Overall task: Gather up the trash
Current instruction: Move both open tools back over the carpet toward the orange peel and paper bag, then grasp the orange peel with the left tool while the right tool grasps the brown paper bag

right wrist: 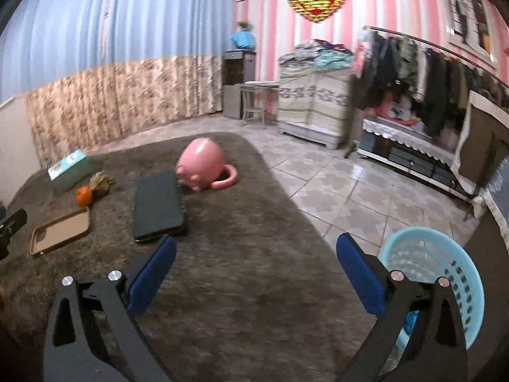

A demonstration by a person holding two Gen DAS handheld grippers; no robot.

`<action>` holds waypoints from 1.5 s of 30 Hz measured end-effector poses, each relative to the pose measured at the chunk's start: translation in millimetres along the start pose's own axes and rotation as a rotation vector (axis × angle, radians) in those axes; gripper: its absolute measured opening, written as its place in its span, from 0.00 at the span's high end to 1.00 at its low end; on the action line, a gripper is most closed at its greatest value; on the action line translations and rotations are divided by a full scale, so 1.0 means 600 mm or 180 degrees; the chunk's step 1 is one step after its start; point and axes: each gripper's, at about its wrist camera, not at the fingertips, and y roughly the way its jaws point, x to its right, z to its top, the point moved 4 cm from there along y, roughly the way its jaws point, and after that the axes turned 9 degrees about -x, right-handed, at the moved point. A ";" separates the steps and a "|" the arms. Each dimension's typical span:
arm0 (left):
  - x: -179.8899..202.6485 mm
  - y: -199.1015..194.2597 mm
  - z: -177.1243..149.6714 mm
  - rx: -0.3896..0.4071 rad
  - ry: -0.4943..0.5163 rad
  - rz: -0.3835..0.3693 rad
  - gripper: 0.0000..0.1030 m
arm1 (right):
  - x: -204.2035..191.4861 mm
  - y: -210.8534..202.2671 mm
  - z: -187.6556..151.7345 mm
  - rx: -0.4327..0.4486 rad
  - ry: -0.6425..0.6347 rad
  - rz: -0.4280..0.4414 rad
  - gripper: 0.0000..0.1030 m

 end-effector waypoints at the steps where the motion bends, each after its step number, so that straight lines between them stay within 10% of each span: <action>1: -0.009 0.006 -0.003 -0.0056 -0.0024 0.0001 0.05 | -0.010 0.003 -0.002 0.0005 -0.0039 0.0018 0.04; 15: -0.077 0.087 -0.001 -0.0433 -0.0371 0.0067 0.05 | -0.088 0.086 0.004 -0.0230 -0.0214 0.0371 0.04; 29: 0.037 0.228 0.096 -0.0665 -0.0037 -0.0087 0.07 | -0.046 0.121 0.025 -0.0344 0.0107 0.0267 0.04; 37: 0.035 0.282 0.089 -0.1013 -0.0145 -0.0404 0.59 | -0.050 0.151 0.014 -0.0529 0.0126 0.0490 0.04; 45: 0.000 0.218 0.093 -0.0624 -0.0133 -0.0175 0.70 | -0.103 0.165 0.032 -0.0545 0.0049 0.0627 0.04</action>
